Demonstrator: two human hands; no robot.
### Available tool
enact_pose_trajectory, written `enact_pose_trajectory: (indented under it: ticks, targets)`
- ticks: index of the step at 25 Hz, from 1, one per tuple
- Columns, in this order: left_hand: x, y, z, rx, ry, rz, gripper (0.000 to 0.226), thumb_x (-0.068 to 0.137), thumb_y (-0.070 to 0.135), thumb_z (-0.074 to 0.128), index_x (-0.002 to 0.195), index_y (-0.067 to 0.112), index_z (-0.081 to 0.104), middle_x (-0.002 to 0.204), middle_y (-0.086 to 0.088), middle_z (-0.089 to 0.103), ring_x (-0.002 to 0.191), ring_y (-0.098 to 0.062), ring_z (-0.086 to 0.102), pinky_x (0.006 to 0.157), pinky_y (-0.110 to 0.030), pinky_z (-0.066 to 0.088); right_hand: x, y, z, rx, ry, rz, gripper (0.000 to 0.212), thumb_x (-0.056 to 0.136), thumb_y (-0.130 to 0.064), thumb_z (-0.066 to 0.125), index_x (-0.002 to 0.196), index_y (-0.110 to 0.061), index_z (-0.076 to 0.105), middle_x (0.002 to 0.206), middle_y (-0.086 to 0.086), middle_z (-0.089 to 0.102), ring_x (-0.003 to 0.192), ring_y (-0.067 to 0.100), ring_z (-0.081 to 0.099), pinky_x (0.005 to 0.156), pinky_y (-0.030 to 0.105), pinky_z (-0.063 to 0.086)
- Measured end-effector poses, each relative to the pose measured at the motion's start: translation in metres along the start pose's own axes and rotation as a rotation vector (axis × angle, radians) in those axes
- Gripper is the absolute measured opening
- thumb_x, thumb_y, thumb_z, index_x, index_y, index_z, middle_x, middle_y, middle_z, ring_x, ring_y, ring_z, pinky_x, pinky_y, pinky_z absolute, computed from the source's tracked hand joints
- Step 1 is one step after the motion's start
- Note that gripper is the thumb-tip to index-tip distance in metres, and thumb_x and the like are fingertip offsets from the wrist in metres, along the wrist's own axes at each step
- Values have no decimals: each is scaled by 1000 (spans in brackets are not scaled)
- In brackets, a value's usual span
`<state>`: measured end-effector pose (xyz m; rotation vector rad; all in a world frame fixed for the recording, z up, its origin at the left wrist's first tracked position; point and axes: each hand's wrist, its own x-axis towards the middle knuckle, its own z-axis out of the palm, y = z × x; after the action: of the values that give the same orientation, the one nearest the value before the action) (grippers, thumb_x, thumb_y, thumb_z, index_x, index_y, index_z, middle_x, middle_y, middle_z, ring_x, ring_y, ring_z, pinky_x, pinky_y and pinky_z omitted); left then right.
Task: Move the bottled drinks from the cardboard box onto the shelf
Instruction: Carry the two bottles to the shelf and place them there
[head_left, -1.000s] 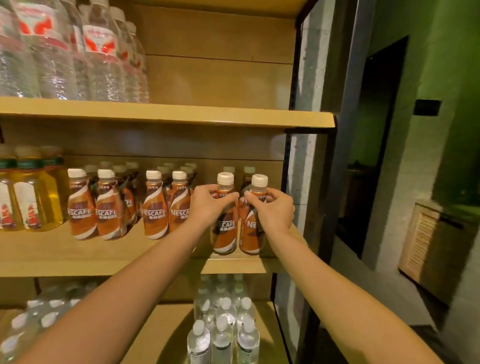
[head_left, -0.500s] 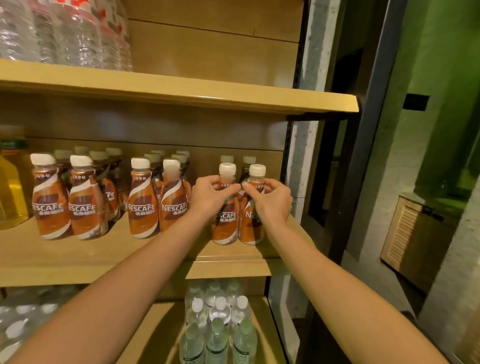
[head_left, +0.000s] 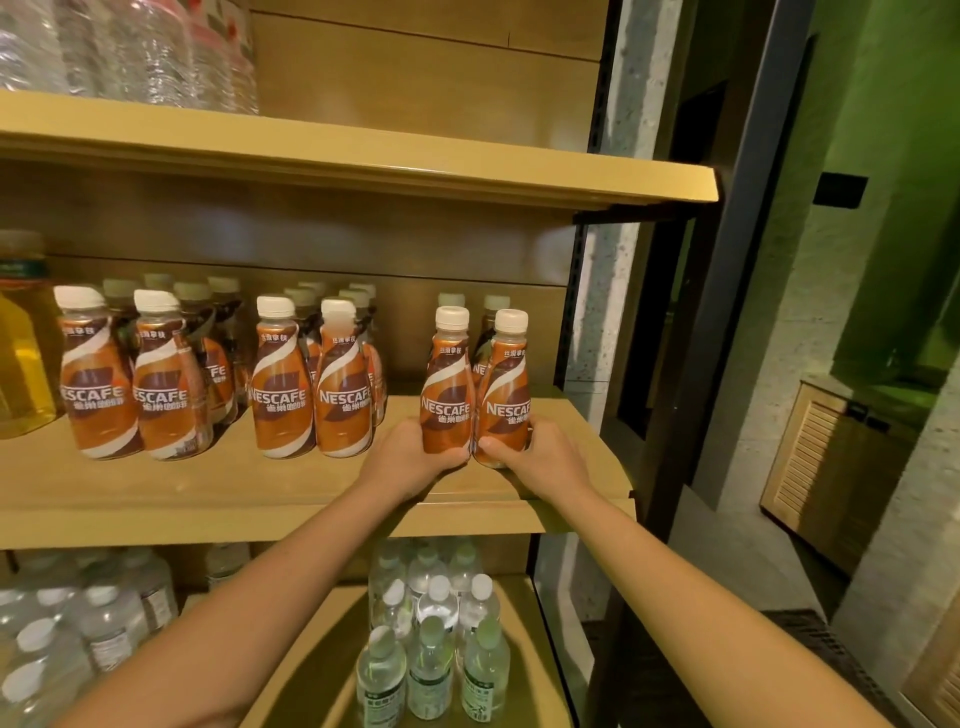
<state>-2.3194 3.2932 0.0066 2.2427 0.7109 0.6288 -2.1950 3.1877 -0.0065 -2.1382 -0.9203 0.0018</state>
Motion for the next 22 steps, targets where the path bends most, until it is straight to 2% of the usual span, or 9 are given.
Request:
enact_pose_trajectory:
  ticks: [4, 12, 20, 22]
  targets:
    - [26, -9, 8, 69, -15, -7, 50, 82, 43, 65, 122, 14, 54, 117, -7, 63, 105, -24, 59, 93, -42, 49, 16, 0, 5, -17, 36, 26, 56, 74, -61, 64, 114, -22, 58, 114, 1, 67, 108, 24, 60, 96, 47, 45]
    - [75, -30, 18, 111, -50, -71, 61, 84, 51, 58, 132, 18, 43, 129, -4, 54, 116, -25, 52, 100, -43, 44, 53, 1, 15, -28, -2, 33, 51, 78, -55, 65, 110, -17, 60, 113, 7, 67, 104, 26, 61, 93, 46, 47]
    - [109, -53, 26, 158, -44, -92, 98, 47, 83, 40, 126, 25, 47, 121, 0, 58, 111, -23, 55, 97, -47, 47, 69, 5, 24, -101, 20, 25, 50, 80, -54, 64, 112, -15, 60, 111, 7, 67, 102, 27, 61, 93, 44, 46]
    - [103, -46, 23, 154, -49, -105, 96, 51, 83, 43, 127, 25, 46, 123, -1, 57, 113, -24, 54, 97, -47, 46, 70, 5, 25, -110, 20, 32, 50, 80, -55, 63, 112, -16, 60, 111, 7, 67, 102, 27, 61, 92, 44, 47]
